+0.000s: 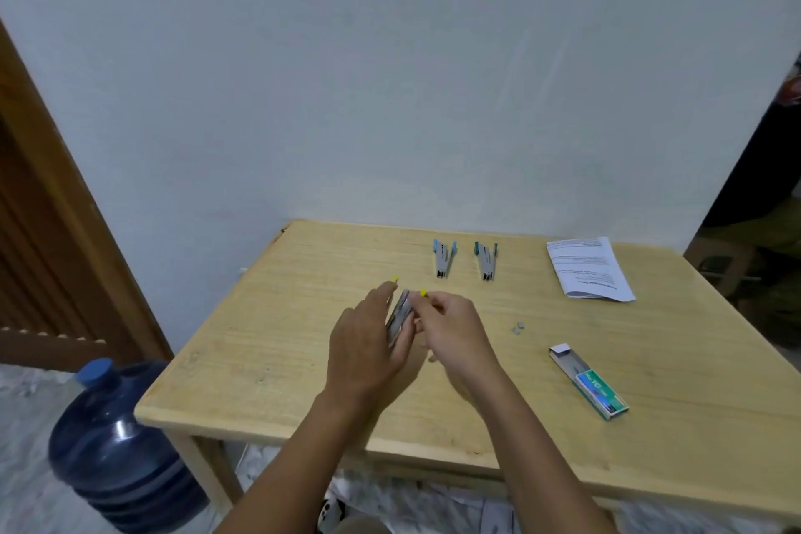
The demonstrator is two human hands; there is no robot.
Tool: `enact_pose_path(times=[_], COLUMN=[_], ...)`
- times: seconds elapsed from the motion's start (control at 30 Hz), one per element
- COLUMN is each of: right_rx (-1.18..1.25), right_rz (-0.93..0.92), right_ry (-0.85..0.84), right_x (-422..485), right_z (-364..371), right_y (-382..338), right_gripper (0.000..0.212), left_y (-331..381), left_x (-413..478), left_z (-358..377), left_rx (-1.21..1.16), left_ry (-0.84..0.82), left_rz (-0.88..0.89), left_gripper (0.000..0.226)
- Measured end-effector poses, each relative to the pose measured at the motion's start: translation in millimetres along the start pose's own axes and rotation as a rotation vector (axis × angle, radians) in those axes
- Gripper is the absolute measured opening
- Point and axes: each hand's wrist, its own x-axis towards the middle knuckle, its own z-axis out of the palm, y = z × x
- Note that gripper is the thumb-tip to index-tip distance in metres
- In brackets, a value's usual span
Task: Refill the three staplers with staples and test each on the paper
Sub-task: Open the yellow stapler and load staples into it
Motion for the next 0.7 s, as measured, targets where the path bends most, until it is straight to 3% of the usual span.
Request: enact_pose_path(times=[0.1,0.23,0.37,0.53,0.7], right_rx=[0.105,0.188,0.213,0.147,0.121], right_rz=[-0.033,-0.091,-0.147,-0.213,-0.173], right_ry=[-0.008,-0.083,-0.091,0.081,0.127], right_x=[-11,-21,-34,-44,-52], right_z=[-13,-32,-43,-46,-40], right_y=[-1,-1,1,1,-2], right_gripper=[0.029,0.021,0.021,0.031,0.036], left_y=[18,34,47,62,80], left_x=[-2,-1,-2,-6,-11], left_z=[-7,-18,-29,-27,-16], left_rx=[-0.277,-0.688,-0.742,-0.701,-0.727], left_ry=[-0.071,-0.177,-0.29,-0.246,-0.166], left_rz=[-0.146,-0.399,-0.372,-0.312,-0.302], left_gripper=[0.053,0.034,0.014,0.012,0.015])
